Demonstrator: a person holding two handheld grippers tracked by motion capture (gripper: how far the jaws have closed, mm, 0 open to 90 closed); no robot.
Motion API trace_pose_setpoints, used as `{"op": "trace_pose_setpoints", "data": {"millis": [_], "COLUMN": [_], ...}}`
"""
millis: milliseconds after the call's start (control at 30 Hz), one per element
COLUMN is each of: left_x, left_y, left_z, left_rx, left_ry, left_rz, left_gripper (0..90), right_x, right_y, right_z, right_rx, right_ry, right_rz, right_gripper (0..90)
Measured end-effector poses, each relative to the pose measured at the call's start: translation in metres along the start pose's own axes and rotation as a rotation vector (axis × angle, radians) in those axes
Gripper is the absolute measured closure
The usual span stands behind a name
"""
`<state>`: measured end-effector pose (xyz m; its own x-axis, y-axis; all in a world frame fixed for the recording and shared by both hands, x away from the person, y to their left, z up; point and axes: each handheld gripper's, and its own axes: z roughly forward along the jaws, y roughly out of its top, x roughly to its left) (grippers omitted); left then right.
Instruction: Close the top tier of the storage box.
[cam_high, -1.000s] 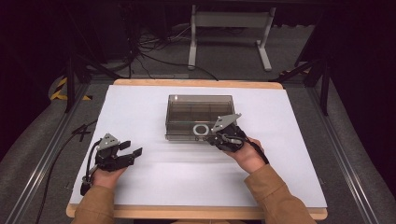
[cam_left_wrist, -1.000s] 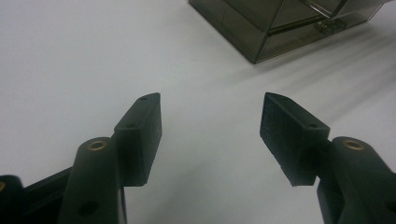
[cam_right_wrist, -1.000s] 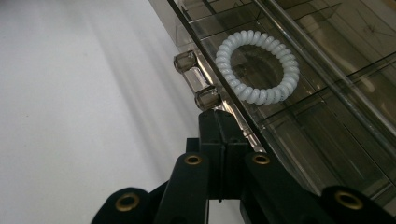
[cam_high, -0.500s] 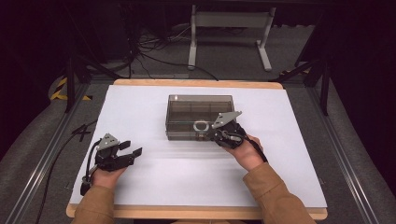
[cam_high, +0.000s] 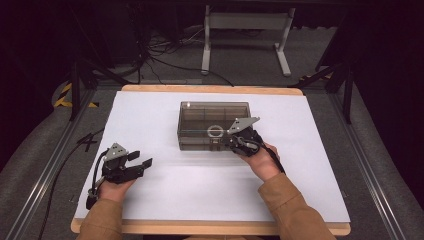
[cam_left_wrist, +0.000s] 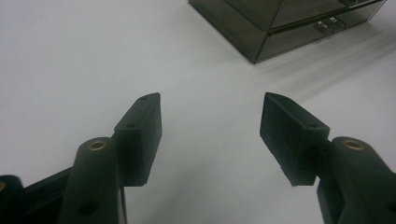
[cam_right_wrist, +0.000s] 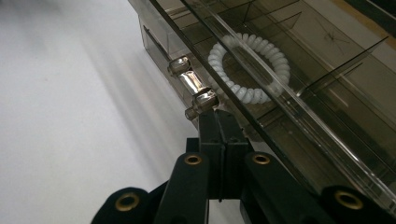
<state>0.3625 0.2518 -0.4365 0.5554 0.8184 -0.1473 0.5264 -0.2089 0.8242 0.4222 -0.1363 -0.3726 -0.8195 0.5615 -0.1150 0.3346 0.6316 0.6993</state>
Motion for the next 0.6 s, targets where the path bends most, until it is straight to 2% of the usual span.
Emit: {"op": "trace_pose_setpoints", "data": {"millis": [600], "left_x": [0.0003], "left_y": [0.0001], "left_z": [-0.0002], "left_rx": [0.004], "left_ry": [-0.001], "left_rz": [-0.001], "left_gripper": [39.5], "right_x": [-0.0040], "right_y": [0.0001], "right_z": [0.0056], "right_rx": [-0.019], "right_ry": [-0.042], "right_rz": [0.010], "right_gripper": [90.0]}}
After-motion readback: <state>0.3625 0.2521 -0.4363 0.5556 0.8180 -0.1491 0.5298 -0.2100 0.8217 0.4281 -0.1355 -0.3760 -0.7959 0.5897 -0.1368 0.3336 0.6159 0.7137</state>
